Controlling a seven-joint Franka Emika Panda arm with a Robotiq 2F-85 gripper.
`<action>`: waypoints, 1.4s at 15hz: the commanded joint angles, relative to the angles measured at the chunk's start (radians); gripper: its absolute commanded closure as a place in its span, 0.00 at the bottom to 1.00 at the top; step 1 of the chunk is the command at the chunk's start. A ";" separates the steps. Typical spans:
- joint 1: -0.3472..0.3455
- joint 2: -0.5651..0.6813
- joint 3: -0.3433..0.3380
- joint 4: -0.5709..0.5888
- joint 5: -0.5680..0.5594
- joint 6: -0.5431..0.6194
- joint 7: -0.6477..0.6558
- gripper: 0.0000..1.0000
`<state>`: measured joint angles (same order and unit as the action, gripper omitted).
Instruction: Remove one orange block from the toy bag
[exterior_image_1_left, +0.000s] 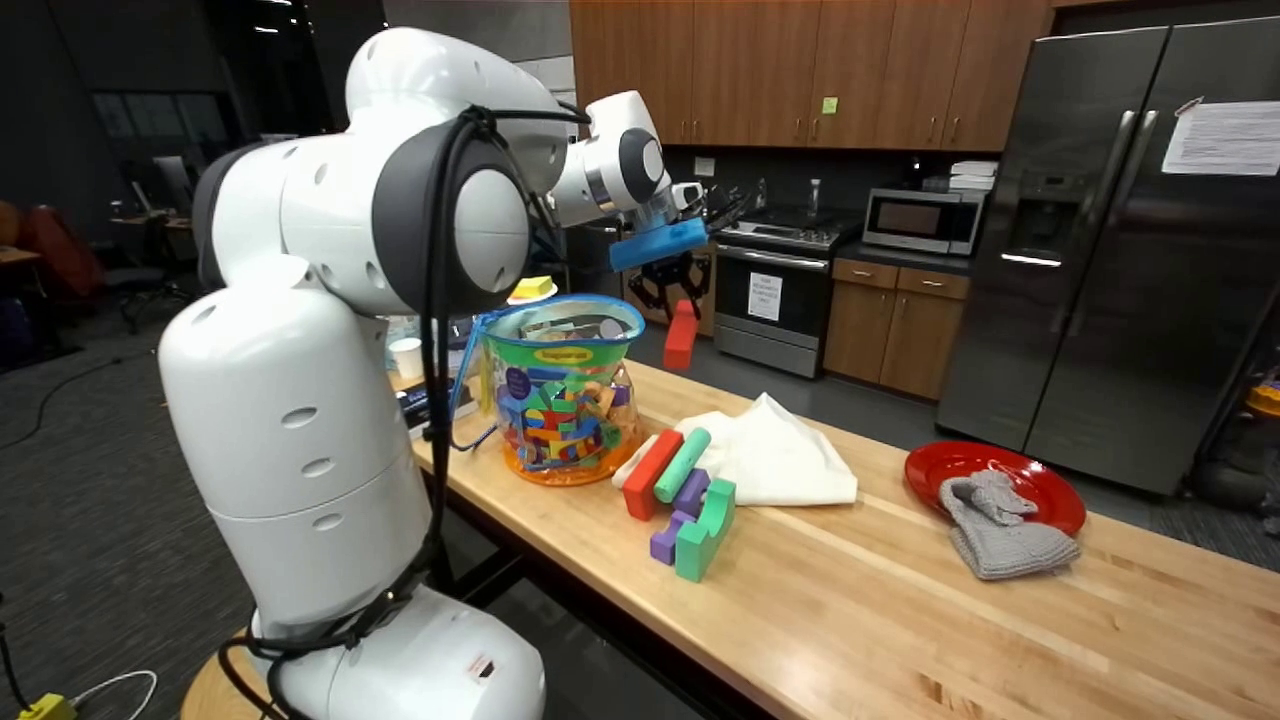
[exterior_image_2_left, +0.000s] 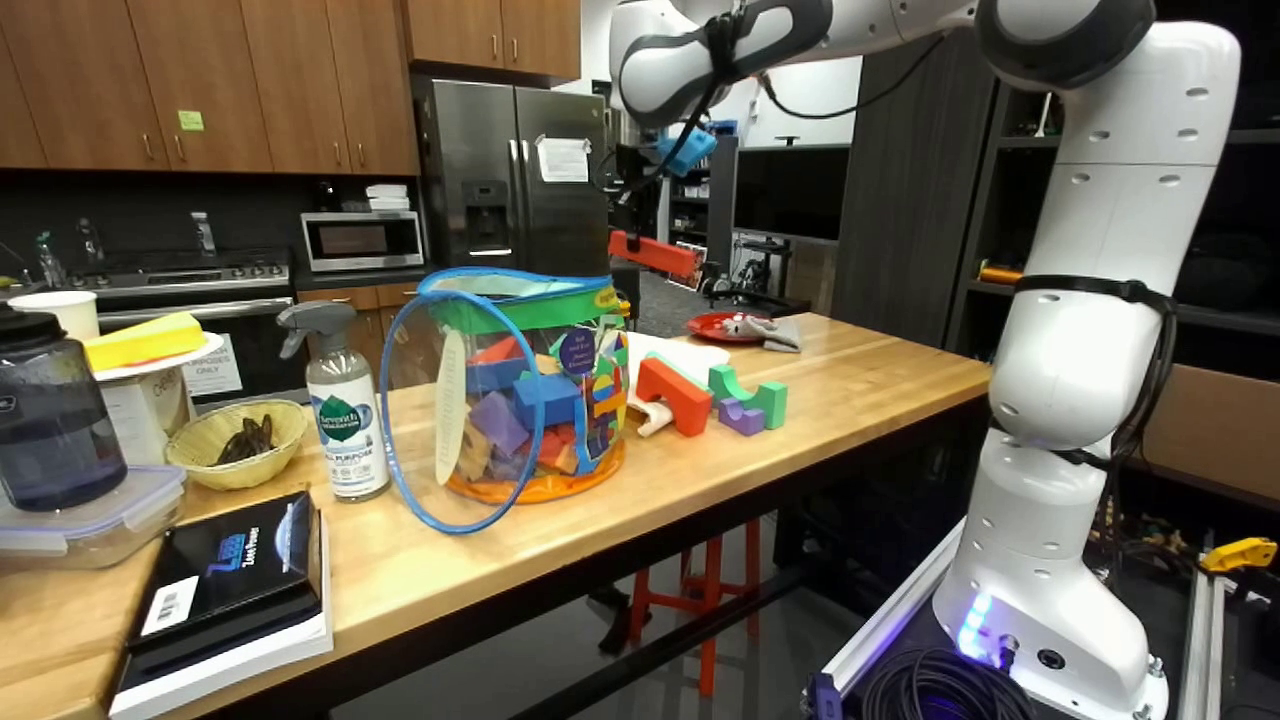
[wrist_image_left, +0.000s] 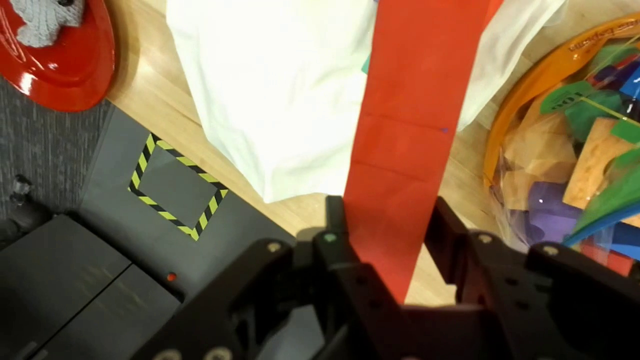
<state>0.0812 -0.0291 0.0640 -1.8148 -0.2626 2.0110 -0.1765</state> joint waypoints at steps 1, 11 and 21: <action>-0.027 -0.005 -0.024 -0.045 0.038 0.076 -0.063 0.83; -0.063 0.070 -0.050 -0.142 0.183 0.323 -0.189 0.83; -0.084 0.143 -0.034 -0.122 0.409 0.359 -0.269 0.83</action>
<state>0.0193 0.1047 0.0182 -1.9572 0.0820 2.4066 -0.4105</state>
